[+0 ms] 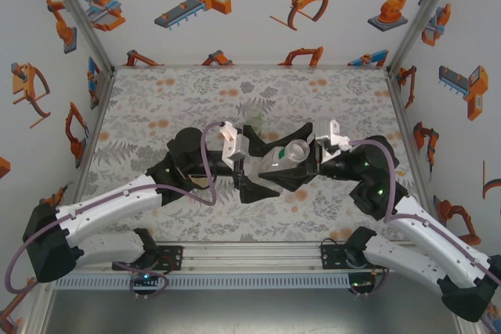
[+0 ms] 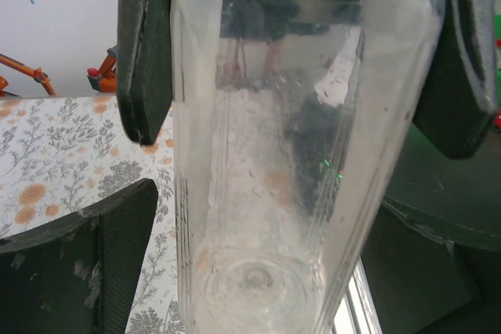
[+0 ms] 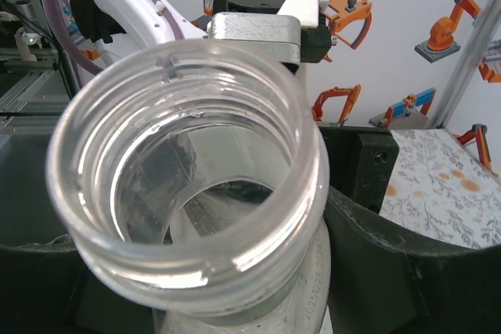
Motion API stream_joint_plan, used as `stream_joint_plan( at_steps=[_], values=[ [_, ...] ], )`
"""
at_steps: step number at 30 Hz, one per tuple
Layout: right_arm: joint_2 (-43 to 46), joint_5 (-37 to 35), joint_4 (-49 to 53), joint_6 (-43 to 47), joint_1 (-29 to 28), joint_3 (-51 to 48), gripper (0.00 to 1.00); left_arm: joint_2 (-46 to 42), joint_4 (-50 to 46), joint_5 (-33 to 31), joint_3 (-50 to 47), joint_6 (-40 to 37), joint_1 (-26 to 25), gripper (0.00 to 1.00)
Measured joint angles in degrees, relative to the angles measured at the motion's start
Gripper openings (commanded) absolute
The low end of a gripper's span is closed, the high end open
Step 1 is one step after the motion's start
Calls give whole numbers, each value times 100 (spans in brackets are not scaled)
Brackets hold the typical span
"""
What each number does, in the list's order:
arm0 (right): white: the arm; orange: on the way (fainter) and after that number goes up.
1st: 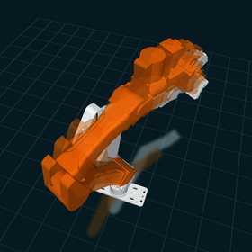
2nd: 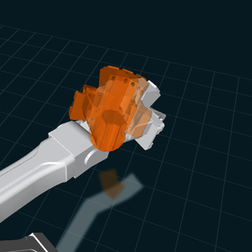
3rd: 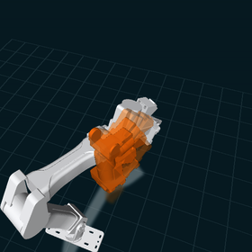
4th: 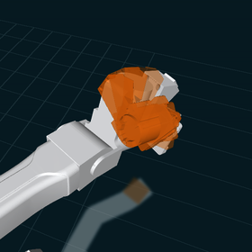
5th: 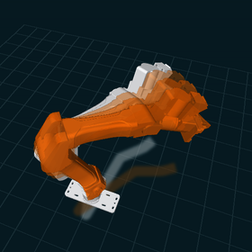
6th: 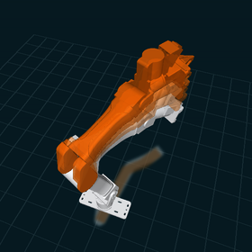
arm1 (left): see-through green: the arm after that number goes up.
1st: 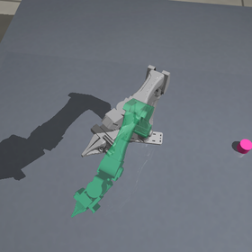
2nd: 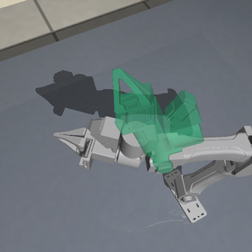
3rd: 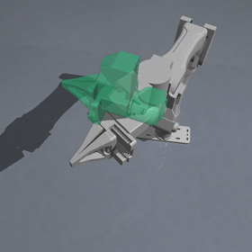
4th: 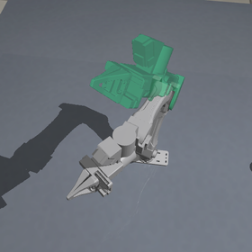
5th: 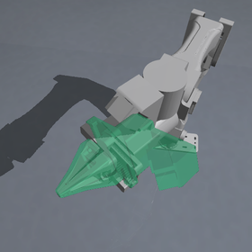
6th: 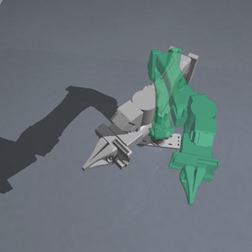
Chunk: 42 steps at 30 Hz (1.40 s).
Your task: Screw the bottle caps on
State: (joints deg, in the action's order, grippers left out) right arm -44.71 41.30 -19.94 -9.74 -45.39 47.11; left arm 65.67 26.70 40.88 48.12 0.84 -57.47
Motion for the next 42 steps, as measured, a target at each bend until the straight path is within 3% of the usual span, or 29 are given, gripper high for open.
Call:
stream_joint_plan(
  at_steps=[6,13,24,26,31,33,42],
  values=[
    [-9,-17,-162,-37,0,-42,40,83,92,-44,118,0,-109,88],
    [-17,-22,-247,-39,0,-109,40,166,131,-59,210,0,-146,71],
    [-4,-37,-245,-96,0,-131,40,223,162,-42,210,-26,-214,53],
    [17,-57,-234,-94,0,-138,44,219,162,-39,210,-44,-214,50],
    [195,-407,68,37,-11,-140,75,125,17,-225,197,-184,-229,40],
    [328,-693,251,133,2,-142,82,-13,-166,-442,195,-297,-214,36],
    [994,-1880,1078,509,0,-221,86,-966,-1174,-1270,192,-713,291,18]
  ],
)
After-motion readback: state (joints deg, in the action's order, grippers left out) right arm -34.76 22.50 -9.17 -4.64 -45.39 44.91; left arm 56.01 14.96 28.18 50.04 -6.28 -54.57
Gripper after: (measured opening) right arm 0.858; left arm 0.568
